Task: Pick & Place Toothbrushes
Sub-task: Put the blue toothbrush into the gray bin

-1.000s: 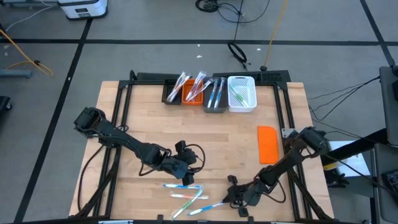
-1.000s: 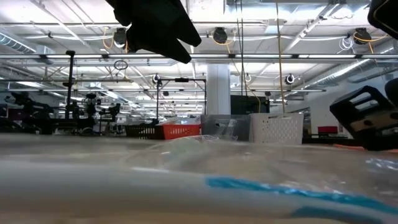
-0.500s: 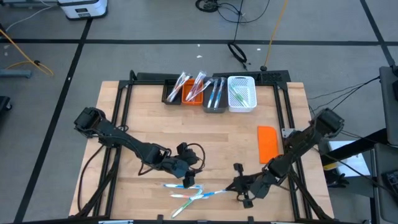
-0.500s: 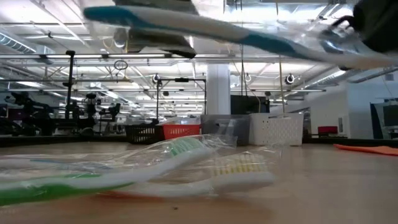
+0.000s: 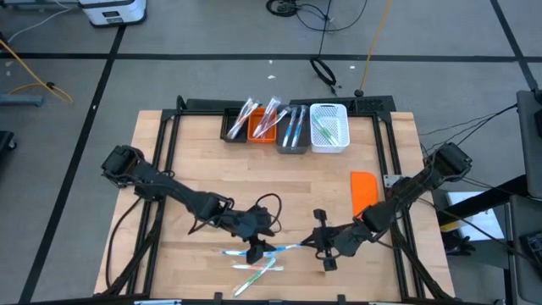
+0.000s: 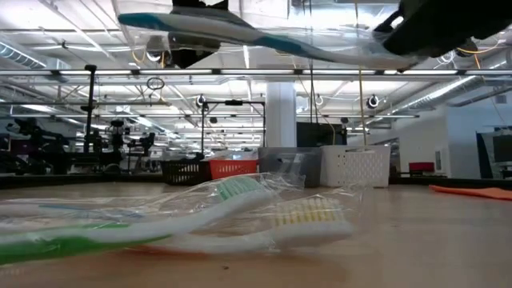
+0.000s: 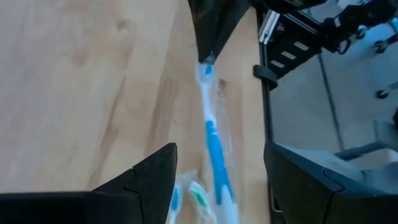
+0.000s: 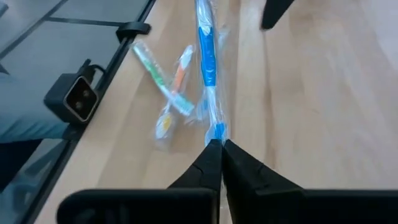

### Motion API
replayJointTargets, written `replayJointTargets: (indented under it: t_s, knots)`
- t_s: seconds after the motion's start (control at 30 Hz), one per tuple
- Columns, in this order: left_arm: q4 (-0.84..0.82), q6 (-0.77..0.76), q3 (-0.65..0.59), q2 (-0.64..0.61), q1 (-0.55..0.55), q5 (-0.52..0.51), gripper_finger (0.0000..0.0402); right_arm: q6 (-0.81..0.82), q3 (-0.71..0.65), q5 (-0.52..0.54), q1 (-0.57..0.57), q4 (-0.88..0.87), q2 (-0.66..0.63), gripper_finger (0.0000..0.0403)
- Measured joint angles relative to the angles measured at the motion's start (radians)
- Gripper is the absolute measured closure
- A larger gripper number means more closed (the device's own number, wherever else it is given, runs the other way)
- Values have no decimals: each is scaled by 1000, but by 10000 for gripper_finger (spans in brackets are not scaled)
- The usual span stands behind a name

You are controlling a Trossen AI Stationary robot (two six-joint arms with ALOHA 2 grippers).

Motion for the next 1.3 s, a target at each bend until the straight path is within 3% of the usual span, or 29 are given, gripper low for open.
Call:
replayJointTargets:
  t_s: [0.63, 0.77, 0.97, 1.3]
  knots:
    - [-163, -132, 0, 0, -5, 118, 167, -104, 90, 0, -71, -99, 0, 403]
    - [-178, -139, 0, 0, -6, 118, 227, -102, 90, -1, -75, -110, 0, 403]
    - [-181, -120, 0, 0, -6, 116, 377, -99, 90, -2, -75, -110, 0, 402]
    - [-183, -111, 0, 0, -7, 55, 394, -109, 89, -3, -75, -111, -19, 395]
